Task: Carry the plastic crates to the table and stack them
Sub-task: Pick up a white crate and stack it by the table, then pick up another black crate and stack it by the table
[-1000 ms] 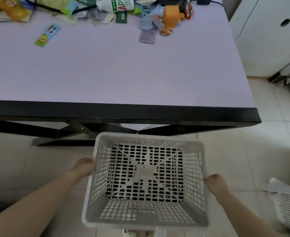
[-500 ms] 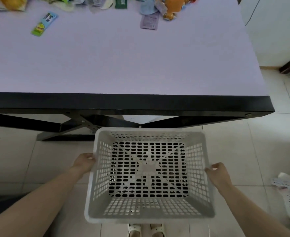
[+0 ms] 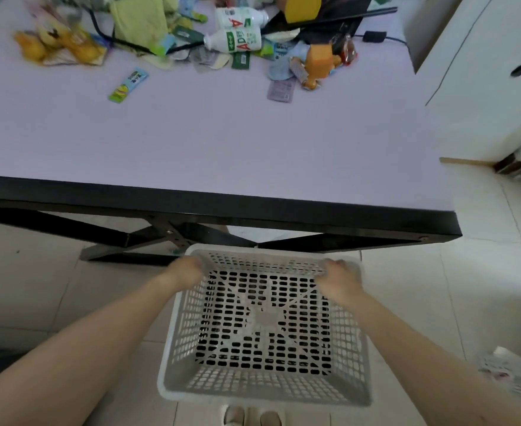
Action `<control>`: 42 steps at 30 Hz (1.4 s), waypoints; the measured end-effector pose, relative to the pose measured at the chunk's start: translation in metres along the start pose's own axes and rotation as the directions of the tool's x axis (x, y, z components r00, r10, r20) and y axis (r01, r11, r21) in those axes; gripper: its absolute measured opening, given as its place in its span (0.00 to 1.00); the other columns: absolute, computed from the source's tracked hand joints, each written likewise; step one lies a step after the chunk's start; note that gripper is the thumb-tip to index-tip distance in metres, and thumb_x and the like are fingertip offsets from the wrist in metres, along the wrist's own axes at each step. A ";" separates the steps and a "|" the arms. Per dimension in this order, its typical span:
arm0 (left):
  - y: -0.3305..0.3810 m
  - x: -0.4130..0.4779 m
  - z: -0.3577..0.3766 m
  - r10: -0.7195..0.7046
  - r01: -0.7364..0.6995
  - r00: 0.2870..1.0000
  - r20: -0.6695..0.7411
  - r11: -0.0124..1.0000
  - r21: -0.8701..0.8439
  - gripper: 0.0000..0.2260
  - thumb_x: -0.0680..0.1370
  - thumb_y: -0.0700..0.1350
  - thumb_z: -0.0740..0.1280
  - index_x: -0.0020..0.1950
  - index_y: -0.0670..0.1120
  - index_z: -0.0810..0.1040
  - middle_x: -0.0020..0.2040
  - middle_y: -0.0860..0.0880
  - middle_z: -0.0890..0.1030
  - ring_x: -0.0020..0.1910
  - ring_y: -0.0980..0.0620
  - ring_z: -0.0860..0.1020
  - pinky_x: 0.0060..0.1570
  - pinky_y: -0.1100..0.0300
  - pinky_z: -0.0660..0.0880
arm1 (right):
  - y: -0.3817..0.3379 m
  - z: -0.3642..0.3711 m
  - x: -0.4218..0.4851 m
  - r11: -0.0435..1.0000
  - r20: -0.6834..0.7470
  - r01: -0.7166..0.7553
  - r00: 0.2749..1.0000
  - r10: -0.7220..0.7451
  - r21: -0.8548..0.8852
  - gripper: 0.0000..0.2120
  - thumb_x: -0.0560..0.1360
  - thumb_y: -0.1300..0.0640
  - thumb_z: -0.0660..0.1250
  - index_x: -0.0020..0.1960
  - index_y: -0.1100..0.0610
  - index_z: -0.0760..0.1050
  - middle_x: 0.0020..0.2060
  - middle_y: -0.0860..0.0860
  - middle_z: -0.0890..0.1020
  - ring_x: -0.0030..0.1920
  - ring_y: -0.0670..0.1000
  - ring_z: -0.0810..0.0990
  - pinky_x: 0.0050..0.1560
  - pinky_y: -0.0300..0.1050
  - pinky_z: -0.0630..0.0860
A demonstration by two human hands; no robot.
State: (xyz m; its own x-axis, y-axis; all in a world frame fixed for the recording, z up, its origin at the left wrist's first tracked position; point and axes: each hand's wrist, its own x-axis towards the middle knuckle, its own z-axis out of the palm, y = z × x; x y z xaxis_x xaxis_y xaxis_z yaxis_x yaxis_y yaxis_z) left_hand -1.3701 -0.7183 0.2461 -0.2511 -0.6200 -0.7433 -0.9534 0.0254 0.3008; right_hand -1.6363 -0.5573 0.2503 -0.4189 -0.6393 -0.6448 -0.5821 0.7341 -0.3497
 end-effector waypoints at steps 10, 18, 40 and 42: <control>0.083 -0.183 -0.156 0.092 -0.192 0.921 -0.378 0.953 -0.235 0.15 0.80 0.43 0.58 0.65 0.43 0.76 0.67 0.46 0.76 0.66 0.48 0.73 0.65 0.57 0.66 | -0.230 -0.118 -0.111 0.785 0.145 0.592 0.806 -0.574 -0.181 0.20 0.79 0.55 0.60 0.70 0.56 0.68 0.69 0.57 0.70 0.67 0.56 0.70 0.63 0.42 0.66; 0.043 -0.378 -0.238 -0.003 -0.156 0.750 -0.661 0.971 -0.181 0.17 0.80 0.42 0.57 0.65 0.41 0.77 0.66 0.46 0.77 0.65 0.46 0.74 0.63 0.55 0.69 | -0.352 -0.167 -0.275 0.507 0.141 0.826 0.548 -0.824 -0.247 0.20 0.78 0.55 0.59 0.69 0.56 0.68 0.68 0.54 0.71 0.67 0.54 0.71 0.59 0.44 0.69; -0.302 -0.900 -0.089 -0.569 0.176 0.217 -0.793 0.822 -0.541 0.14 0.77 0.44 0.62 0.57 0.40 0.82 0.56 0.43 0.82 0.57 0.44 0.78 0.58 0.54 0.73 | -0.461 0.108 -0.819 -0.419 0.468 0.898 -0.316 -0.825 -0.133 0.21 0.77 0.54 0.62 0.70 0.56 0.68 0.66 0.54 0.73 0.66 0.55 0.72 0.60 0.45 0.69; -0.335 -0.942 -0.058 -0.621 0.205 0.161 -0.767 0.781 -0.589 0.15 0.77 0.44 0.62 0.59 0.41 0.81 0.59 0.44 0.81 0.59 0.45 0.77 0.61 0.53 0.73 | -0.457 0.141 -0.858 -0.427 0.484 0.900 -0.333 -0.809 -0.093 0.22 0.78 0.55 0.62 0.71 0.55 0.67 0.67 0.53 0.71 0.65 0.55 0.72 0.58 0.44 0.69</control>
State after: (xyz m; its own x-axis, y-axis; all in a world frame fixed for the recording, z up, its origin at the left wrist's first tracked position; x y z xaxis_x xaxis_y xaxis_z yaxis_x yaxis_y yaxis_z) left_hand -0.8045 -0.1878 0.8804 0.6801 -0.7172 0.1517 -0.6976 -0.5696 0.4346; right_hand -0.9127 -0.3118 0.8671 0.9481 -0.2697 0.1685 -0.1935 -0.9097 -0.3674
